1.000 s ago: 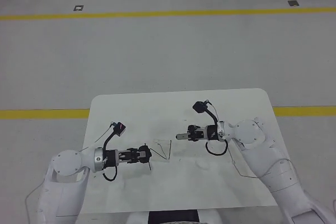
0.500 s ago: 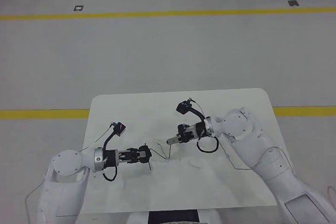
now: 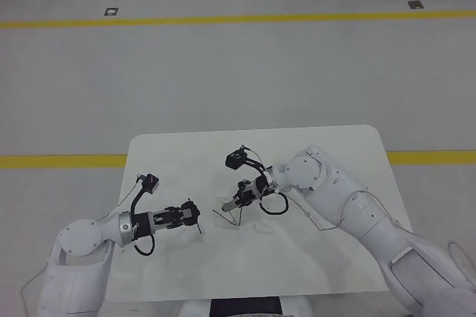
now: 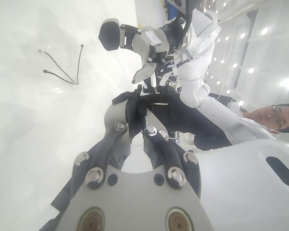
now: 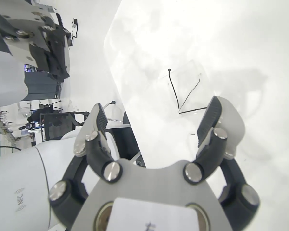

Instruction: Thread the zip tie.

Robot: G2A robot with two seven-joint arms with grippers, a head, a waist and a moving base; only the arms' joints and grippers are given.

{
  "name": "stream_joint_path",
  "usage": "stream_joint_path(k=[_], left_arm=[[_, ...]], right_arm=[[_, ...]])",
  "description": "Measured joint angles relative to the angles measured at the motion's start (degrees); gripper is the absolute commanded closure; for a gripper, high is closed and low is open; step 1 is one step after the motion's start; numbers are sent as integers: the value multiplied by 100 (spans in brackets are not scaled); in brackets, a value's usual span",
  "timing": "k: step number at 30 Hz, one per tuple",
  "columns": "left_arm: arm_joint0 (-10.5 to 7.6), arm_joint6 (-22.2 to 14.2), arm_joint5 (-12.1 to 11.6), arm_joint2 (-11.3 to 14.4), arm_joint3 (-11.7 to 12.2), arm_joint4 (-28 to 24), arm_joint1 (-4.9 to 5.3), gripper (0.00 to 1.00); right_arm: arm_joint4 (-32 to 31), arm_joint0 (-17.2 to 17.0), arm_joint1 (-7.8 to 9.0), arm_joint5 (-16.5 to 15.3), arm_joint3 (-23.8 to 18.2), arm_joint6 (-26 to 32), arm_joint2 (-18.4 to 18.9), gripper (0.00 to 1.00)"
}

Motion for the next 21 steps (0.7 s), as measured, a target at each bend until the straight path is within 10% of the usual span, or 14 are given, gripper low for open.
stream_joint_path(k=[10,21], left_arm=[[-193,193,-126,-139,389,-119,146,100],[-218,247,-137,-146,433,-113,165,100]], right_arm=[[2,403,-259,0,435,-674,-901,0],[-73,385,-267,14,416,-760,-947,0]])
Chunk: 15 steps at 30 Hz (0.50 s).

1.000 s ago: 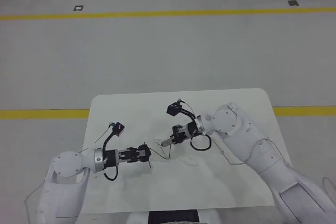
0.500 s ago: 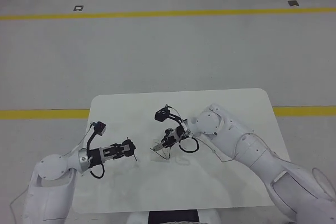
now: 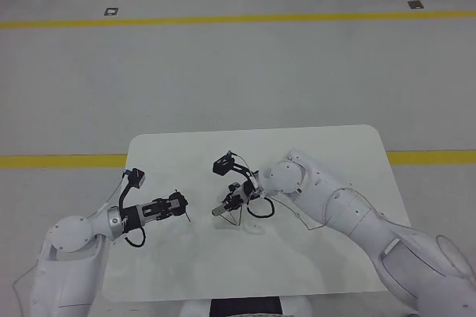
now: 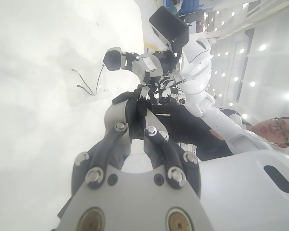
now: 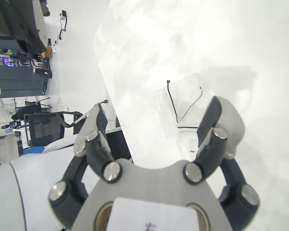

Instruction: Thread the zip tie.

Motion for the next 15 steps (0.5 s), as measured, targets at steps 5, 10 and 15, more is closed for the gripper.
stream_joint_path(k=[5,10,15], left_arm=[[0,0,0,0,0,0,0,100],[0,0,0,0,0,0,0,100],[0,0,0,0,0,0,0,100]], right_arm=[[-446,32,-132,89,101,-159,-174,0],[-674,168,-395,111,454,-339,-408,32],[-793,284,-638,44,817,-371,-585,52]])
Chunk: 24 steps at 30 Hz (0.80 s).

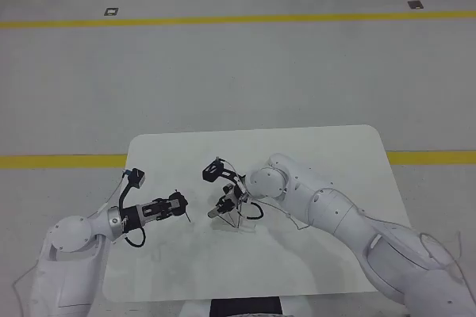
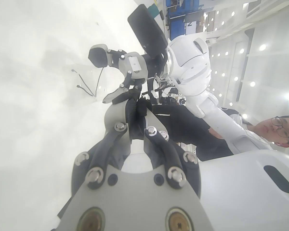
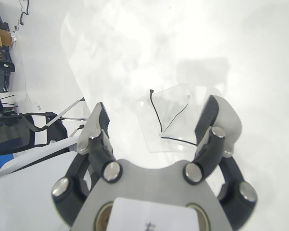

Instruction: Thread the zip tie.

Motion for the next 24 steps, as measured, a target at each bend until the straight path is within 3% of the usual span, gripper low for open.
stream_joint_path(k=[7,9,10,14,20,24], left_arm=[[0,0,0,0,0,0,0,100],[0,0,0,0,0,0,0,100],[0,0,0,0,0,0,0,100],[0,0,0,0,0,0,0,100],[0,0,0,0,0,0,0,100],[0,0,0,0,0,0,0,100]], right_arm=[[-144,66,-230,-59,299,-175,-165,51],[-208,67,-230,-58,318,-337,-155,44],[-257,62,-217,-58,321,-441,-137,36],[-431,13,-121,-58,152,-706,-56,36],[-625,-87,103,-58,-592,-537,-86,51],[-577,-121,222,-58,-892,-329,-169,54]])
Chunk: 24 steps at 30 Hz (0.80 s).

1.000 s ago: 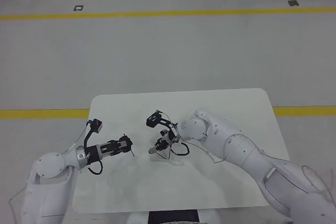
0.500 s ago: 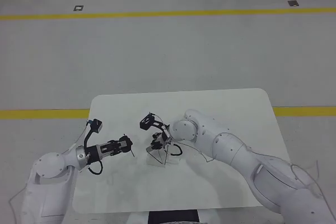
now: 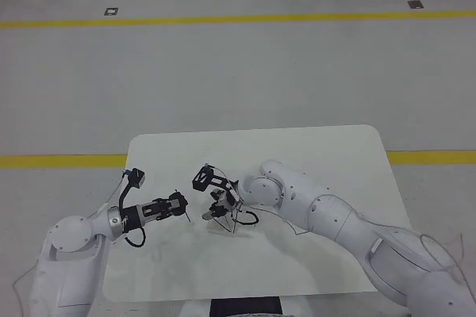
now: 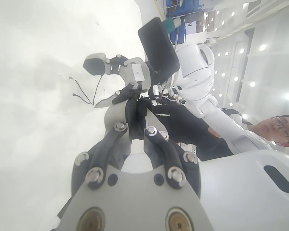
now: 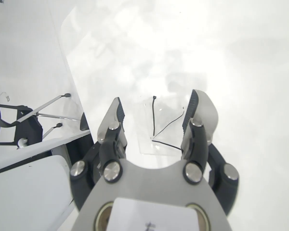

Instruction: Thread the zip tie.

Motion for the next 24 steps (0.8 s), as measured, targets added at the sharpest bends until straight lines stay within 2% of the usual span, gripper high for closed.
stream_joint_path(k=[5,10,24], left_arm=[[0,0,0,0,0,0,0,100],[0,0,0,0,0,0,0,100],[0,0,0,0,0,0,0,100]], right_arm=[[138,13,80,0,-89,203,-148,56],[254,50,86,0,35,160,-273,57],[466,108,-160,0,649,-276,-592,70]])
